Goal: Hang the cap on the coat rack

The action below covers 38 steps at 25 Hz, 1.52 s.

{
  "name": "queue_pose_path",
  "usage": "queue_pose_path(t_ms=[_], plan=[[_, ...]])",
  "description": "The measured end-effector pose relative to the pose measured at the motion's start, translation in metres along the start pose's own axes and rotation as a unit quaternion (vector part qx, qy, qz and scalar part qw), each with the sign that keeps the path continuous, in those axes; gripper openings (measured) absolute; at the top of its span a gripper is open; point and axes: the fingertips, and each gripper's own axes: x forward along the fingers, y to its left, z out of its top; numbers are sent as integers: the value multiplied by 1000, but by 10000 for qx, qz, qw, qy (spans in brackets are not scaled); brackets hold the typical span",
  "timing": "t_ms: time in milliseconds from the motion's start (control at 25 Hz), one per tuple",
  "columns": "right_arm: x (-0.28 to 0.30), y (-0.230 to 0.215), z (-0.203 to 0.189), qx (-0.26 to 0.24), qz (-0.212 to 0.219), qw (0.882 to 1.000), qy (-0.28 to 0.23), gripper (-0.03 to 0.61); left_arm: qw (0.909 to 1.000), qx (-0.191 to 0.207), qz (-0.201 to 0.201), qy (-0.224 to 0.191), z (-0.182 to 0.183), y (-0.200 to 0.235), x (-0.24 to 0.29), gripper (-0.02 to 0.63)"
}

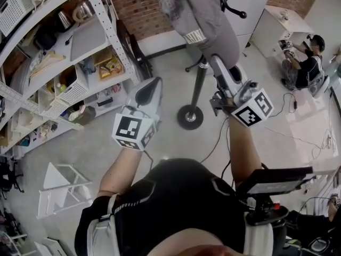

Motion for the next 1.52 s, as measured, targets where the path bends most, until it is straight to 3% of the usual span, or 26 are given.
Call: queue_pose_path(t_ms=[480,720,960,1120,1520], plan=[[5,7,-24,721,290,9968,-205,37,9997,-11,226,-6,0,11,-18,3],[7,16,-43,877,390,9954,-5,35,9994,-20,347,-5,1,15,-26,3],[8,9,-58,839,273,9959,185,47,9991,-41,426,3,-3,23,-29,3],[-1,2,-73,824,86,9955,454,112,9991,-28,428,4,-2,22,-29,3],[-23,1,-75,636,-194,9951,735,112,9992,-79,373,87,-14,18,-24,3]])
